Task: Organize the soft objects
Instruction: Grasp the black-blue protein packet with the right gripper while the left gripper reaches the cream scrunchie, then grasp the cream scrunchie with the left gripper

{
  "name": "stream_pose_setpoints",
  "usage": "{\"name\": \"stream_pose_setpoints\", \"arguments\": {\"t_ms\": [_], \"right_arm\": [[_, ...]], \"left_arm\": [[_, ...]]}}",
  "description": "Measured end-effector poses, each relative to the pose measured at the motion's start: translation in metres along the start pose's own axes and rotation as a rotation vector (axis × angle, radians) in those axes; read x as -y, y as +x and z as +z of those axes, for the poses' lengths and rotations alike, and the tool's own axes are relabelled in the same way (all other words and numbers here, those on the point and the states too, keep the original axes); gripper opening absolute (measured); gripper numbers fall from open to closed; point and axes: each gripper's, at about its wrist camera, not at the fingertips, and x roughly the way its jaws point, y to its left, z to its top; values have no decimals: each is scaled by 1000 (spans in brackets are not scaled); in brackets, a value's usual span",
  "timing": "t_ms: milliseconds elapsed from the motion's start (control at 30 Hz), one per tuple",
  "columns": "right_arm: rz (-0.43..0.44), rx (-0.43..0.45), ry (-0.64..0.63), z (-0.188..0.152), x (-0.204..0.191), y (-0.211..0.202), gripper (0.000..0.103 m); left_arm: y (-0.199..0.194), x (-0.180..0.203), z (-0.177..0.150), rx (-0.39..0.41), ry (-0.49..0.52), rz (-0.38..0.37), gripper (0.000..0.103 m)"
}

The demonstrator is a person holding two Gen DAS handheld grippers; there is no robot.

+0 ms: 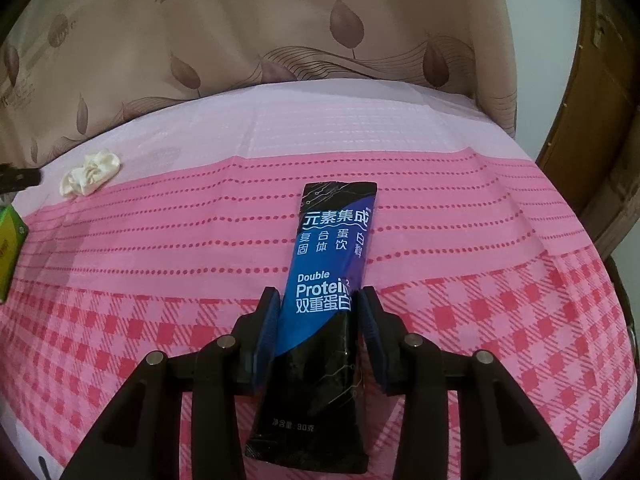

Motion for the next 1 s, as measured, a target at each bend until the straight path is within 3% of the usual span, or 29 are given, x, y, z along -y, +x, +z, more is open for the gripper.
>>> {"name": "stream_pose_setpoints", "arguments": {"t_ms": [400,567,767,833,900,1000], "right_arm": [[18,1,12,-1,-8,1,41],[17,0,11,-1,-7,1,42],[12,-1,7,-1,-8,2,42],[12,-1,7,-1,-8,2,42],[10,-2,6,-1,-8,2,42],[8,-2,3,-1,-9,2,42]], "left_arm": [[73,5,38,-77,-50,-8,49],[92,4,33,-80,-51,-6,50],[90,-5,21,-43,-84,-75,51],[88,-5,20,-51,-73,-74,30],[87,-2,19,-60,-63,-71,18],[83,5,14,-62,-48,-58,16]]}}
